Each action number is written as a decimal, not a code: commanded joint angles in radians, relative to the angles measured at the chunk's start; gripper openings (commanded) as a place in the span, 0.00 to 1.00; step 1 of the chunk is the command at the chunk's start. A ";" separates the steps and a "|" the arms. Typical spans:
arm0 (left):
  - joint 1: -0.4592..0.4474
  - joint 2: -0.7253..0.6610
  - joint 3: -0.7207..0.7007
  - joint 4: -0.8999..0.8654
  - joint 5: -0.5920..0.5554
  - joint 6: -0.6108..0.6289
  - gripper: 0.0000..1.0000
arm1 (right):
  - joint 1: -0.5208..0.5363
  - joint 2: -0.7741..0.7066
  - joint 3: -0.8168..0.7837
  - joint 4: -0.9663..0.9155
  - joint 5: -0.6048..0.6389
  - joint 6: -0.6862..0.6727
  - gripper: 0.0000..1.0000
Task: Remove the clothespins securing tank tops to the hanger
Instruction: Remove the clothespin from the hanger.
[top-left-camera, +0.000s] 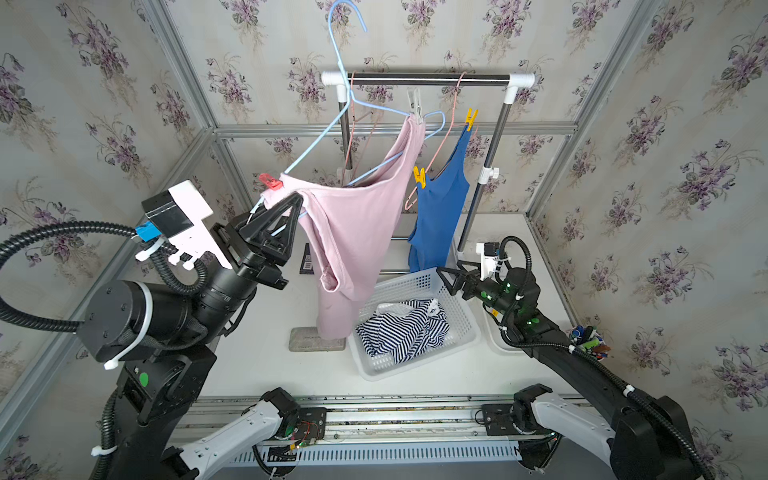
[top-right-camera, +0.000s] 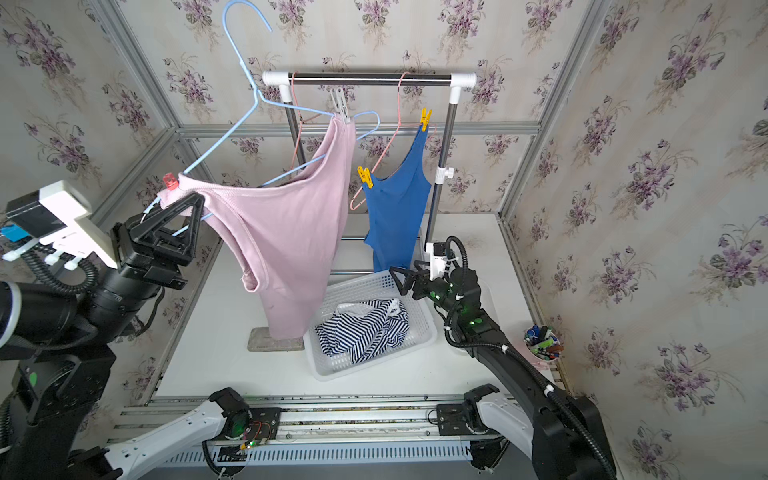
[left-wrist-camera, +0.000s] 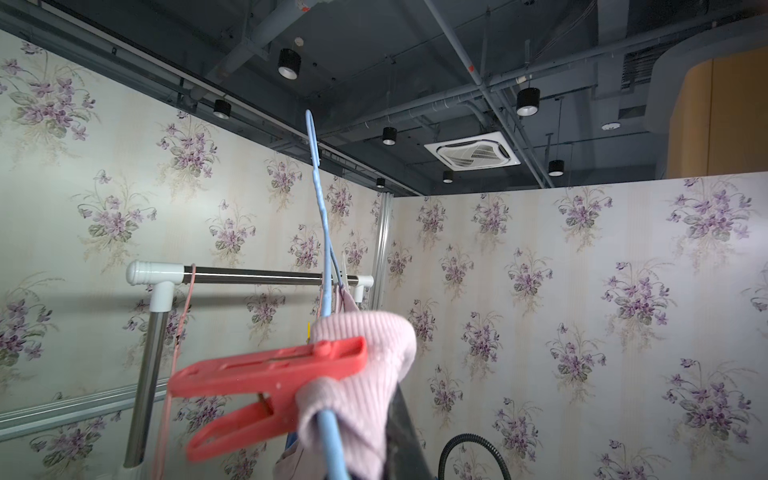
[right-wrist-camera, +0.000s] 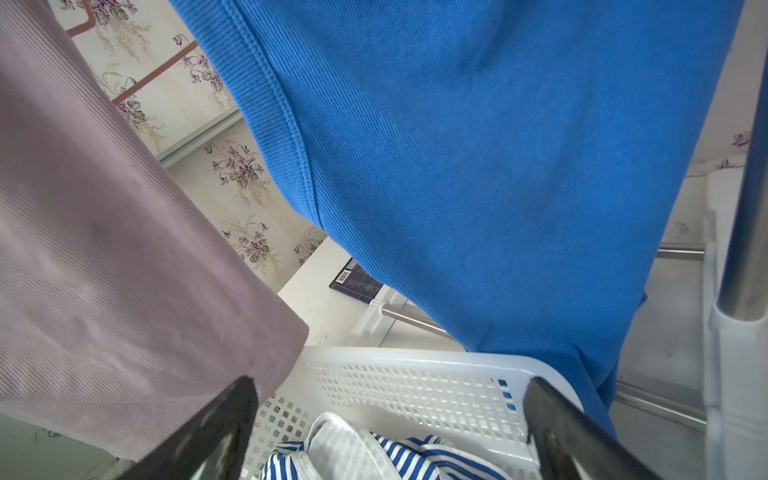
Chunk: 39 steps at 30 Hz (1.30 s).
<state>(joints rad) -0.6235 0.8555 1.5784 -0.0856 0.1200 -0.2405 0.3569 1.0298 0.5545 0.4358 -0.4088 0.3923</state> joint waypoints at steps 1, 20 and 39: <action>0.001 0.011 0.001 0.161 0.052 -0.079 0.00 | 0.001 0.007 0.019 0.009 0.008 -0.028 1.00; -0.001 0.013 -0.417 0.471 0.272 -0.130 0.00 | -0.406 -0.052 0.016 -0.029 -0.271 0.151 0.98; -0.055 -0.034 -0.800 0.686 0.282 0.174 0.00 | -0.571 0.000 0.251 0.060 -0.354 0.101 0.99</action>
<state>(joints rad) -0.6762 0.8341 0.7921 0.5148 0.4309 -0.1463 -0.2096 1.0218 0.7685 0.5320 -0.7704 0.5648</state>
